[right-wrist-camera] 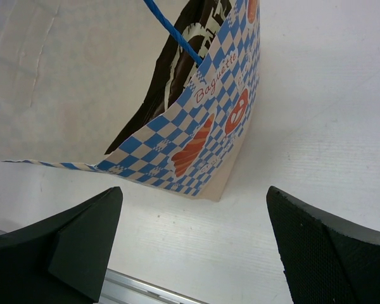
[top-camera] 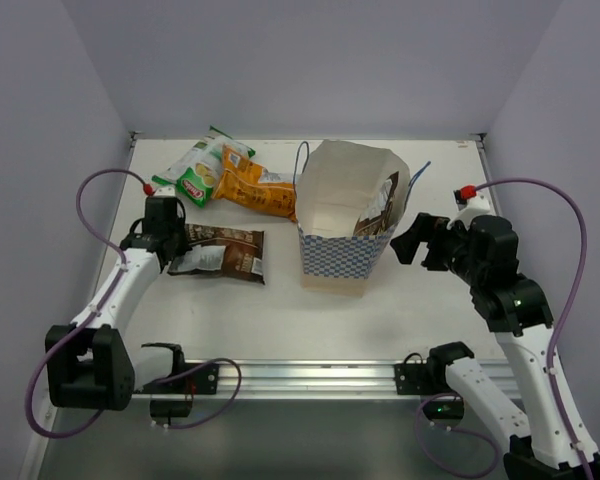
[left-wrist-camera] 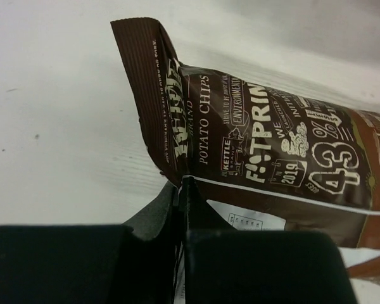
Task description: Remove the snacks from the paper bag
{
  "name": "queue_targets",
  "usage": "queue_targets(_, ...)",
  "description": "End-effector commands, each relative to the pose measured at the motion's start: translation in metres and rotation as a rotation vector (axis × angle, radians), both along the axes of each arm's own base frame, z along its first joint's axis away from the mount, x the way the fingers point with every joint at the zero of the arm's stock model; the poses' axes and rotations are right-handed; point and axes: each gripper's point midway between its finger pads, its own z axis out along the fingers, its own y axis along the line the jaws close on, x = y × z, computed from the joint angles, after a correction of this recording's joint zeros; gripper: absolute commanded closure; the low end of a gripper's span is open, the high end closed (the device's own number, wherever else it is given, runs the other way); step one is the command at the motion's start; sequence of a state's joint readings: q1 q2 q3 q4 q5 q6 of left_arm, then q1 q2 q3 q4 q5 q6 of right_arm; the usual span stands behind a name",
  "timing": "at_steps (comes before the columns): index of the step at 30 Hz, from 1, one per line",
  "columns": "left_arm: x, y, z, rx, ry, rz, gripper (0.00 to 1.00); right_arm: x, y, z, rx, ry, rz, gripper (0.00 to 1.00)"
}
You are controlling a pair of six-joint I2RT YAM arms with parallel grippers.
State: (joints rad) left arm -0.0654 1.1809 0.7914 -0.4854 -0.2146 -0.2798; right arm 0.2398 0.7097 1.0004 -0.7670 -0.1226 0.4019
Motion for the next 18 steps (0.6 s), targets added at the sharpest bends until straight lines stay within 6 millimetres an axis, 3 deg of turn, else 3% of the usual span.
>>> queue_targets(1, 0.031, 0.039, 0.02, 0.054, -0.103, 0.145, 1.0, 0.0, -0.004, 0.006, -0.011, -0.031, -0.006, 0.01)
queue_targets(4, 0.038, 0.078, 0.027, 0.111, -0.1, 0.257, 1.0, -0.002, -0.005, 0.008, -0.011, -0.038, -0.014, 0.01)
queue_targets(6, 0.044, 0.091, 0.03, 0.125, -0.111, 0.3, 1.0, -0.002, -0.007, 0.008, -0.014, -0.041, -0.02, 0.01)
queue_targets(8, 0.051, 0.097, 0.019, 0.126, -0.102, 0.316, 1.0, -0.002, -0.007, 0.008, -0.016, -0.041, -0.021, 0.01)
queue_targets(10, 0.062, 0.102, 0.016, 0.125, -0.116, 0.332, 0.88, -0.002, -0.006, 0.008, -0.014, -0.04, -0.019, 0.01)
queue_targets(11, 0.066, 0.103, 0.016, 0.118, -0.117, 0.336, 0.77, -0.002, -0.006, 0.007, -0.014, -0.037, -0.018, 0.01)
queue_targets(12, 0.075, 0.102, 0.024, 0.094, -0.139, 0.336, 0.6, -0.002, -0.006, 0.01, -0.014, -0.044, -0.019, 0.01)
queue_targets(14, 0.086, 0.098, 0.031, 0.068, -0.151, 0.317, 0.51, -0.002, -0.007, 0.014, -0.015, -0.05, -0.02, 0.01)
queue_targets(18, 0.105, 0.089, 0.089, 0.025, -0.257, 0.271, 0.33, 0.0, -0.011, 0.019, -0.024, -0.065, -0.038, 0.01)
